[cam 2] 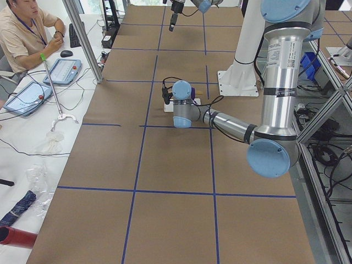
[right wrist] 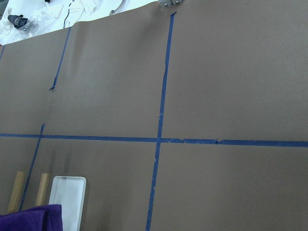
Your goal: Hang towel on rack
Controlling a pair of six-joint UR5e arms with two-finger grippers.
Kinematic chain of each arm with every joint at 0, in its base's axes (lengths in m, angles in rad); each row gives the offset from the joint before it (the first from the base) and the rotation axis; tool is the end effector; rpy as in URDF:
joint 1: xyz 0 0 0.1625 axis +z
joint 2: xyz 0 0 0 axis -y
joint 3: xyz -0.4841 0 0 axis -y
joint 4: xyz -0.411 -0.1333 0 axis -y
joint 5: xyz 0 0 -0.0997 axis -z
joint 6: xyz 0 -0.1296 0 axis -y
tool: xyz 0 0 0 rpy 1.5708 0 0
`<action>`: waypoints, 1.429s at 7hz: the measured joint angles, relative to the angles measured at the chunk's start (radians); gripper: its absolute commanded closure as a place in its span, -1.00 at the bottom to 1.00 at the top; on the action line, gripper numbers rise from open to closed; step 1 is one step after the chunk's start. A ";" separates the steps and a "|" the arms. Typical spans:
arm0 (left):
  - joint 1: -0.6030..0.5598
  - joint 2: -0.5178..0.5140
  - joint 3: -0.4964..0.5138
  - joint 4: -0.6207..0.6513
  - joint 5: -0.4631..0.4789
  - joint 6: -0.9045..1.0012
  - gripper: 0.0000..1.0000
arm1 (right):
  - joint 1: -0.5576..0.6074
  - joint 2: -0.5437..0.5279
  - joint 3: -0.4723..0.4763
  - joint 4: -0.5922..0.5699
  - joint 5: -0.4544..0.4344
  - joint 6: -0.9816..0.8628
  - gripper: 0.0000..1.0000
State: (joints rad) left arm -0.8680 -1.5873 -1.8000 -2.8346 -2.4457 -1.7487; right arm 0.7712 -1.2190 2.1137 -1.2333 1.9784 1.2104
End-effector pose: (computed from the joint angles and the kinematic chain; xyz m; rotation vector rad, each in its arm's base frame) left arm 0.2946 -0.4001 0.4521 -0.1781 1.5236 -0.1729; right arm -0.3512 -0.4556 0.2418 0.3508 -1.2118 0.1038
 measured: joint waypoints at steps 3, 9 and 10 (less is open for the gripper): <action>-0.002 0.001 0.045 -0.001 0.008 0.009 -0.99 | 0.009 -0.004 0.002 0.000 0.002 0.000 -1.00; -0.158 0.041 0.126 0.007 0.028 0.223 -1.00 | 0.234 -0.189 -0.025 -0.011 0.138 -0.176 -1.00; -0.220 0.078 0.152 0.009 0.031 0.400 -1.00 | 0.331 -0.242 -0.069 -0.014 0.196 -0.324 -1.00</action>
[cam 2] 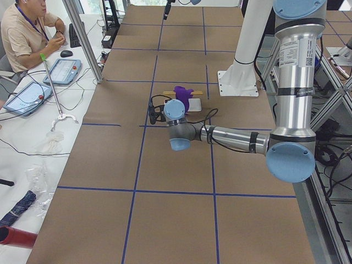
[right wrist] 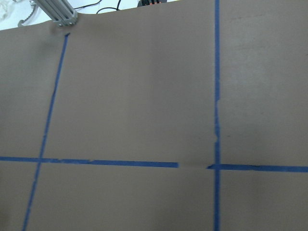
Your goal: Hang towel on rack
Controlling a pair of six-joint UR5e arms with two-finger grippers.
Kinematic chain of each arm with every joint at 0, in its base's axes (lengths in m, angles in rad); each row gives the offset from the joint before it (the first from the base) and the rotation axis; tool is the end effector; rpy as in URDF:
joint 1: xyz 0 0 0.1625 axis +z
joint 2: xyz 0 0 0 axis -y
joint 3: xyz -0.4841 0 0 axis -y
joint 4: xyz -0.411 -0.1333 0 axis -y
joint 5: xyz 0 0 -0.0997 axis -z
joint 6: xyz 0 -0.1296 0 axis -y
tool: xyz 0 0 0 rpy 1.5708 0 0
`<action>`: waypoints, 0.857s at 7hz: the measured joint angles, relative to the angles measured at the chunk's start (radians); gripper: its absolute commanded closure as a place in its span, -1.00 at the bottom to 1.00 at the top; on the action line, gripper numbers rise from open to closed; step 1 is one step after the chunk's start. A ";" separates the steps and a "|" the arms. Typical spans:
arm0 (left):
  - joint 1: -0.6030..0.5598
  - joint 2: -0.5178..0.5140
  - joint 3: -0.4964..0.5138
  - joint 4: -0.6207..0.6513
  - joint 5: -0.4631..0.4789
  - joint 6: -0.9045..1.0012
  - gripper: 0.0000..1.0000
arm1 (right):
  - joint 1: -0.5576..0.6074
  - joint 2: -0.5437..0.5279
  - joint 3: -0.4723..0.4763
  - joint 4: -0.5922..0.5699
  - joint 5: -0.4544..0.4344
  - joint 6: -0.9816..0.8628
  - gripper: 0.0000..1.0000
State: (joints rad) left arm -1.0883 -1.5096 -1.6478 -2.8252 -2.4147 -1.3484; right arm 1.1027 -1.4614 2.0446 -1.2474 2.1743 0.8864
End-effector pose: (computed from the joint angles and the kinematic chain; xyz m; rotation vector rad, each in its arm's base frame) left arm 0.1965 -0.4537 0.5695 0.1486 1.3672 -0.1900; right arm -0.1910 -0.5101 0.4046 0.3317 -0.9846 0.1066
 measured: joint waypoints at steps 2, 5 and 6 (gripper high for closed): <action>-0.146 0.064 0.089 0.014 0.035 0.401 -1.00 | 0.183 -0.078 -0.131 -0.005 0.067 -0.348 -1.00; -0.339 0.111 0.120 0.202 0.155 0.955 -1.00 | 0.366 -0.081 -0.284 -0.175 0.065 -0.832 -1.00; -0.417 0.110 0.114 0.338 0.161 1.138 -1.00 | 0.411 -0.070 -0.294 -0.287 0.061 -0.960 -1.00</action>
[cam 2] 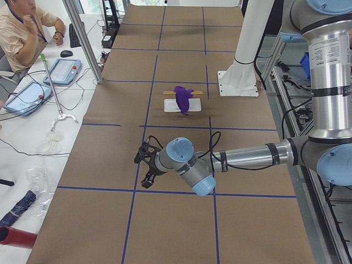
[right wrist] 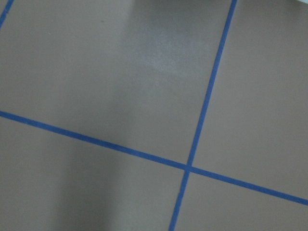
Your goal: Hang towel on rack
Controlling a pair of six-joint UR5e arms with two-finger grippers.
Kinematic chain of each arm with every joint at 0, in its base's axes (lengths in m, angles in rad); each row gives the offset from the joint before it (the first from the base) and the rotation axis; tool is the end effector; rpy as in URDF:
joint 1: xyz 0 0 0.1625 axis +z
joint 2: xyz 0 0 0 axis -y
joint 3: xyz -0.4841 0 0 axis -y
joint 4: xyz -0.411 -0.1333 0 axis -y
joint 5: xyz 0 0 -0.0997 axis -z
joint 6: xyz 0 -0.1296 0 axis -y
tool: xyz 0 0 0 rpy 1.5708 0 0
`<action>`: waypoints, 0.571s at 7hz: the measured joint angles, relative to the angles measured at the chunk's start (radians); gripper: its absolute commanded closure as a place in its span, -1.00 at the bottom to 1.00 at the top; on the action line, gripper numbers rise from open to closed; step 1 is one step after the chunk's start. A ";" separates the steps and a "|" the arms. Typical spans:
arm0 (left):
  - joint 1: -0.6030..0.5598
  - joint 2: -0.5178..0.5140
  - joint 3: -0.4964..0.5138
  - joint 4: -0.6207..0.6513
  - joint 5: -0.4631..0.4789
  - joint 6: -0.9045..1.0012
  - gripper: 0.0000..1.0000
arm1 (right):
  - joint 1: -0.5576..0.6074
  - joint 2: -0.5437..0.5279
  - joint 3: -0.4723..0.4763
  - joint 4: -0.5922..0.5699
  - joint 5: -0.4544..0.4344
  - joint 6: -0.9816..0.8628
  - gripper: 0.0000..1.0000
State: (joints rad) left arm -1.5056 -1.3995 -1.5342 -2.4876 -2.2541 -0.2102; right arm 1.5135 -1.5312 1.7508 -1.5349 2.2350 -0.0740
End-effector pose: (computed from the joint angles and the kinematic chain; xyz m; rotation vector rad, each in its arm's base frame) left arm -0.0213 -0.4631 0.7357 0.5832 0.7397 0.1079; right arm 0.0223 -0.5447 0.6302 0.2519 -0.6595 -0.2106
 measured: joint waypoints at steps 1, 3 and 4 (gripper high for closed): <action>-0.060 -0.003 -0.011 0.161 0.000 0.160 -1.00 | 0.040 0.000 -0.004 -0.092 0.002 -0.089 -1.00; -0.111 0.000 -0.067 0.506 -0.020 0.372 -1.00 | 0.113 -0.040 -0.005 -0.187 0.016 -0.178 -1.00; -0.119 0.020 -0.129 0.658 -0.035 0.407 -1.00 | 0.133 -0.065 -0.005 -0.201 0.022 -0.189 -1.00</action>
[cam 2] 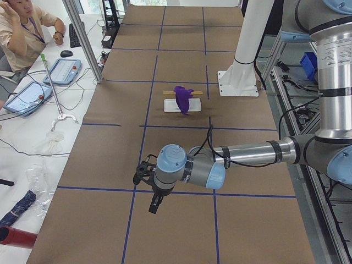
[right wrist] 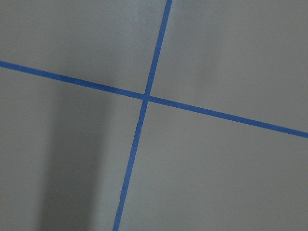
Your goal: Hang towel on rack
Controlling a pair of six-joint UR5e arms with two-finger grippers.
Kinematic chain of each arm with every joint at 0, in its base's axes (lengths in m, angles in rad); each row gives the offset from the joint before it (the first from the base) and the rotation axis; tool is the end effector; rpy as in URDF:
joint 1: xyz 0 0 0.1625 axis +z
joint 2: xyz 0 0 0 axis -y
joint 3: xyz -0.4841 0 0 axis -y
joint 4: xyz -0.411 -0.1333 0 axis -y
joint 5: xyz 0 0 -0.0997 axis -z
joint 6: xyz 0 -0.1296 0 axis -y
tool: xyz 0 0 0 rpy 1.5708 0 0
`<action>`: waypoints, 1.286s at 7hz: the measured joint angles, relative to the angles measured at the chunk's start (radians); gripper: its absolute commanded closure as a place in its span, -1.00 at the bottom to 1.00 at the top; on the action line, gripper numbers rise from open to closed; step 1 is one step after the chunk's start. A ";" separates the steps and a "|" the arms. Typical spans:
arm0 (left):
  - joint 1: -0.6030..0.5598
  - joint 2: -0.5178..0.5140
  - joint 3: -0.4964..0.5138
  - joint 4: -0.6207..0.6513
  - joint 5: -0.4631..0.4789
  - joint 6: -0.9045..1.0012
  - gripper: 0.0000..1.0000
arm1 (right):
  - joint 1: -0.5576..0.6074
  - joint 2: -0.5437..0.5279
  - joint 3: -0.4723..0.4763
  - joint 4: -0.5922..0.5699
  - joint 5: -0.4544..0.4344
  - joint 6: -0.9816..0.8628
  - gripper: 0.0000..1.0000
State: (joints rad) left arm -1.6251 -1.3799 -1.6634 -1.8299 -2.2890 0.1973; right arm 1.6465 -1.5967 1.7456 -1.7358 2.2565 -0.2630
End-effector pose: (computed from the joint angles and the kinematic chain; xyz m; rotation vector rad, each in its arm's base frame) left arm -0.0714 -0.4280 0.7585 0.2429 0.6927 0.1943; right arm 0.0883 -0.4867 0.6874 0.1005 -0.6794 -0.1744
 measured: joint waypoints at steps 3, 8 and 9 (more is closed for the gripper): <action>0.003 0.063 -0.066 0.150 -0.022 0.017 -1.00 | 0.010 -0.029 0.004 -0.031 0.015 -0.003 -1.00; 0.005 0.064 -0.067 0.102 -0.048 0.020 -1.00 | -0.069 -0.019 0.004 -0.091 0.019 -0.001 -1.00; 0.007 0.049 -0.080 0.107 -0.045 0.019 -1.00 | -0.072 -0.019 -0.004 -0.088 0.017 0.005 -1.00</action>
State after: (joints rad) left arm -1.6178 -1.3309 -1.7432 -1.7226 -2.3342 0.2165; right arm 1.5750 -1.6161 1.7416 -1.8242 2.2737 -0.2580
